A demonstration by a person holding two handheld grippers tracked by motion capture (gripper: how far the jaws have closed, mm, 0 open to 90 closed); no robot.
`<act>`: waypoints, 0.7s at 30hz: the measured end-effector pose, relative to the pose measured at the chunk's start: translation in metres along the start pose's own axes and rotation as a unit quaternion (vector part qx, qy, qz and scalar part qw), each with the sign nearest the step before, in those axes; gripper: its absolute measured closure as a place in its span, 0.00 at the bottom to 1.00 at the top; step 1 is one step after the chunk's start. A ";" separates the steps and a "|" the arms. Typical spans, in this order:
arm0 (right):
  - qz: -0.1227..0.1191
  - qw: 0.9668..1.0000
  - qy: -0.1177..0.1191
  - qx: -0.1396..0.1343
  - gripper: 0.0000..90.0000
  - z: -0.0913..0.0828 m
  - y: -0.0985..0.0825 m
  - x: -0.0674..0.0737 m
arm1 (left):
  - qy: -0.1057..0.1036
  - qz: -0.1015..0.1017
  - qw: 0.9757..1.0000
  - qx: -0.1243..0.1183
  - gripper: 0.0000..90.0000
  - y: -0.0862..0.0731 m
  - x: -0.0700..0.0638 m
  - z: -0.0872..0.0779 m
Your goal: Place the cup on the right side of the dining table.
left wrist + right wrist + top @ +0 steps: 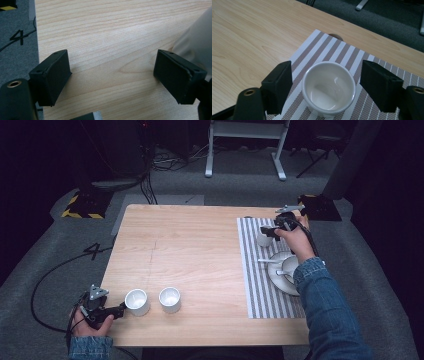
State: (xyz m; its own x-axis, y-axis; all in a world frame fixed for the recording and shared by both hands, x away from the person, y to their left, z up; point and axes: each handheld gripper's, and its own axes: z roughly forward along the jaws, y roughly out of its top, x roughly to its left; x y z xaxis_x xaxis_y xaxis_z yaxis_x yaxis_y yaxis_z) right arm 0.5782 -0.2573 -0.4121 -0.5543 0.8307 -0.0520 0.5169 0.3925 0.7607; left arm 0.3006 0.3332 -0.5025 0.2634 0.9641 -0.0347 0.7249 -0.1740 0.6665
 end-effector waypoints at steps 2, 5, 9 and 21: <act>-0.002 1.000 0.003 -0.003 0.29 -0.006 0.003 0.003 | 0.000 0.000 1.000 0.000 0.16 0.000 0.000 0.000; -0.008 1.000 0.008 -0.007 0.29 -0.016 0.006 0.008 | 0.000 0.000 1.000 0.000 0.16 0.000 0.000 0.000; -0.011 1.000 0.018 -0.012 0.29 -0.029 0.009 0.017 | 0.000 0.000 1.000 0.000 0.16 0.000 0.000 0.000; -0.022 0.998 0.046 -0.033 0.29 -0.084 0.004 0.041 | 0.000 0.000 1.000 0.000 0.16 0.000 0.000 0.000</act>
State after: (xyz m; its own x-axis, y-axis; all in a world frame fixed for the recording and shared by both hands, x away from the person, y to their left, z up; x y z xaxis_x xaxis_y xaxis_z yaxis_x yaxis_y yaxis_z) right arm 0.5026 -0.2548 -0.3572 -0.6350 0.7720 -0.0299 0.4473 0.3989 0.8005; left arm 0.3006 0.3332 -0.5025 0.2637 0.9640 -0.0345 0.7248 -0.1744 0.6665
